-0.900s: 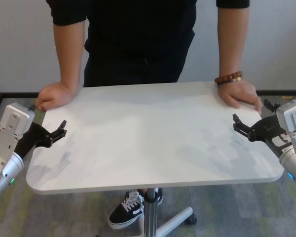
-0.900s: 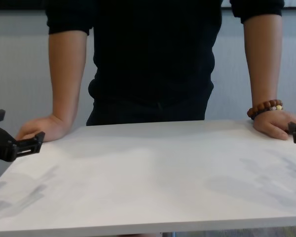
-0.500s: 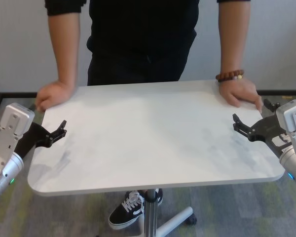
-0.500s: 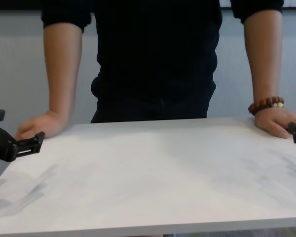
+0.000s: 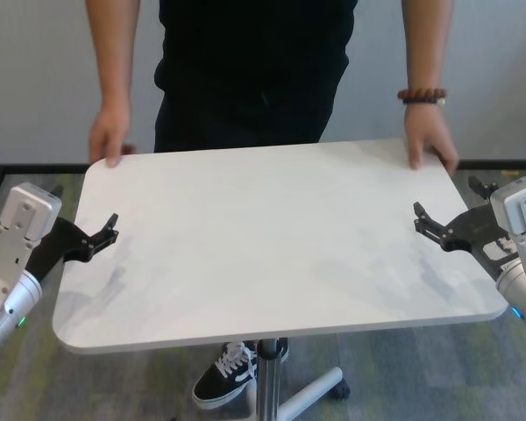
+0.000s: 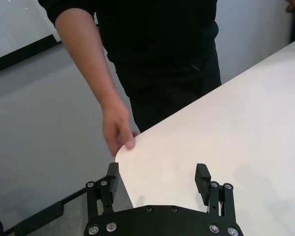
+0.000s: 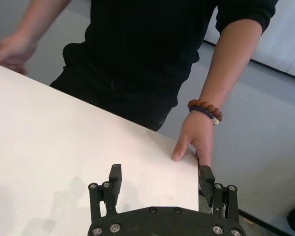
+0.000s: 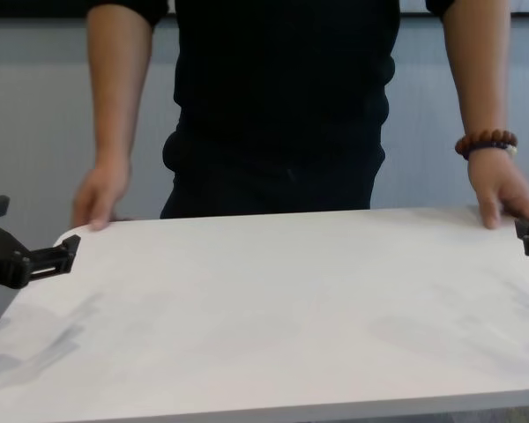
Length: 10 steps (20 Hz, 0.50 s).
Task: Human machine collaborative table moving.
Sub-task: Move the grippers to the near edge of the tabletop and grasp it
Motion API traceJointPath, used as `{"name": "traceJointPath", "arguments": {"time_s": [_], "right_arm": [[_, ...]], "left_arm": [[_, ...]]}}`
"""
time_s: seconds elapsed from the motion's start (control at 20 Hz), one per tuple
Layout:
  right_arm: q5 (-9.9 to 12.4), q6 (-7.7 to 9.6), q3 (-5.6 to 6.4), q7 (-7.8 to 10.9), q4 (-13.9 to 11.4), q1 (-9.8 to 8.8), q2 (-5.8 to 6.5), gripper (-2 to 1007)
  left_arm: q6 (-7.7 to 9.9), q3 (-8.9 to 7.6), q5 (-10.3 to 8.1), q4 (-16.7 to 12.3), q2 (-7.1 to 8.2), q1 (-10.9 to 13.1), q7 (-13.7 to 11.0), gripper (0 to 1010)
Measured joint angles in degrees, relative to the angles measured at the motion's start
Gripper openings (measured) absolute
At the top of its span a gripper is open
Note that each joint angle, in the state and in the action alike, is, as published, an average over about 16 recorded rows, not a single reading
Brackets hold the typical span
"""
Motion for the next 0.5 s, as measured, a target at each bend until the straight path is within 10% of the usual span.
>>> {"name": "traceJointPath", "arguments": {"time_s": [0.5], "right_arm": [[0.0,0.00,0.00,0.00,0.0,0.00,0.00,1000]], "left_arm": [[0.00,0.00,0.00,0.0,0.00,0.0,0.0,1004]]}}
